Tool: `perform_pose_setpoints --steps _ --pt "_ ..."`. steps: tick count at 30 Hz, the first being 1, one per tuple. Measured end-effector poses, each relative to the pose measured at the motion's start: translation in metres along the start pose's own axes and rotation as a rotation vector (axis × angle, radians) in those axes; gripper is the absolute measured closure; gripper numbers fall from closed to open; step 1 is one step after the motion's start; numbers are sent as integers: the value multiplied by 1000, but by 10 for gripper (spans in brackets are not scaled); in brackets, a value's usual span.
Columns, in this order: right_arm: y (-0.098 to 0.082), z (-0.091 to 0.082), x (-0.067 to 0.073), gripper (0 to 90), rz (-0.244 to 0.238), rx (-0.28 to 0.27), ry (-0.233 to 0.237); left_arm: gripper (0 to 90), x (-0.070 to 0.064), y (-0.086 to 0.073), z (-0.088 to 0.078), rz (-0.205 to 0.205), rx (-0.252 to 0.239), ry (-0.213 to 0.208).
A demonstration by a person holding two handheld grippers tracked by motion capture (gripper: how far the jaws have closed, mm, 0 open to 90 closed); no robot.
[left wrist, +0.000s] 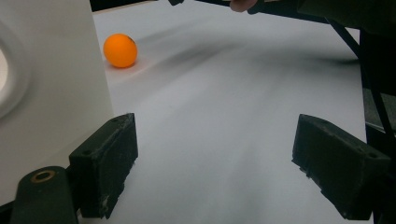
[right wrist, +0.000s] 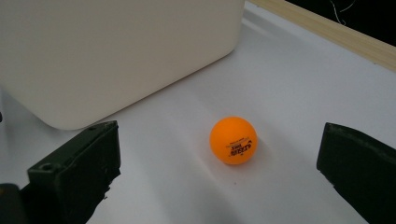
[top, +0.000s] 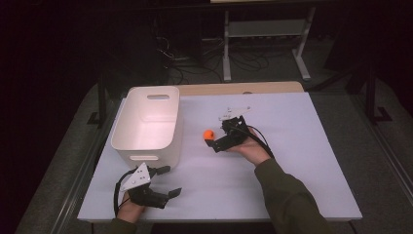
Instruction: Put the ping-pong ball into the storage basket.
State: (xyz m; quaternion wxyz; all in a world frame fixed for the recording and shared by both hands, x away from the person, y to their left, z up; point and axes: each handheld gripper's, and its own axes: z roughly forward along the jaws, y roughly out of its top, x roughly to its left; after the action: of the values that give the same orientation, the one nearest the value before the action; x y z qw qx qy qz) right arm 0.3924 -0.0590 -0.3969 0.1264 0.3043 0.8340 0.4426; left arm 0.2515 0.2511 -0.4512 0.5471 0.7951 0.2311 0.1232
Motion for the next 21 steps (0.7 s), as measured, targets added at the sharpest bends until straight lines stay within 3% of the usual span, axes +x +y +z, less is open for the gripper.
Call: perform_pose_setpoints --steps 21 --pt "9 23 -7 0 23 -12 4 140 0 0 0 -2 -1 -2"
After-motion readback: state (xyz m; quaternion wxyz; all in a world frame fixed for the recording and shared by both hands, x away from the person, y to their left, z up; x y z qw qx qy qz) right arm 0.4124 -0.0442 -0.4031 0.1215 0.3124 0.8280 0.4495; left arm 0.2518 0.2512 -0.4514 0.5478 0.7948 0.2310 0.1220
